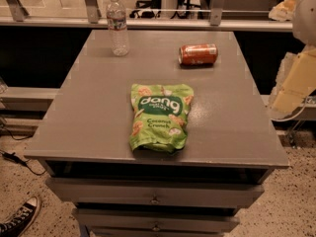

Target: Place coke can upright

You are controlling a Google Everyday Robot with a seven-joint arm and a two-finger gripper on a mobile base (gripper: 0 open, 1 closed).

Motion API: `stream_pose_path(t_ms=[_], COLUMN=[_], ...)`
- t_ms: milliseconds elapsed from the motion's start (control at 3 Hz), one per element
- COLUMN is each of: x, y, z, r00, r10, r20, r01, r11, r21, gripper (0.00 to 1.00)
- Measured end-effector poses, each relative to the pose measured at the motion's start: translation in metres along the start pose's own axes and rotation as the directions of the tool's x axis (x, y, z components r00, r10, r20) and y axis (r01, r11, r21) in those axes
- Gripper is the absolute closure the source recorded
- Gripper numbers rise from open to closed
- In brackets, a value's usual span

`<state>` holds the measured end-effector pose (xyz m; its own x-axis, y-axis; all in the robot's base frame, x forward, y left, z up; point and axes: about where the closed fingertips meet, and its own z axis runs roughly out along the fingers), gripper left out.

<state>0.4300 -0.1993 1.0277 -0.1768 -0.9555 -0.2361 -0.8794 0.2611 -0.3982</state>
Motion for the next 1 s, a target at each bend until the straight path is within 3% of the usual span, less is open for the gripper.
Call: stream_pose_path(t_ms=[667, 1000], x=[-0.011, -0.024], y=[-0.014, -0.043], z=[0.009, 0.042], r00=[0.999, 0.995], r10=[-0.02, 0.0], r20=[0.037, 0.095], r01=[0.019, -0.001], r11=[0.9998, 0.9999], r21=[0.007, 0.015], gripper=[0.0, 0.0])
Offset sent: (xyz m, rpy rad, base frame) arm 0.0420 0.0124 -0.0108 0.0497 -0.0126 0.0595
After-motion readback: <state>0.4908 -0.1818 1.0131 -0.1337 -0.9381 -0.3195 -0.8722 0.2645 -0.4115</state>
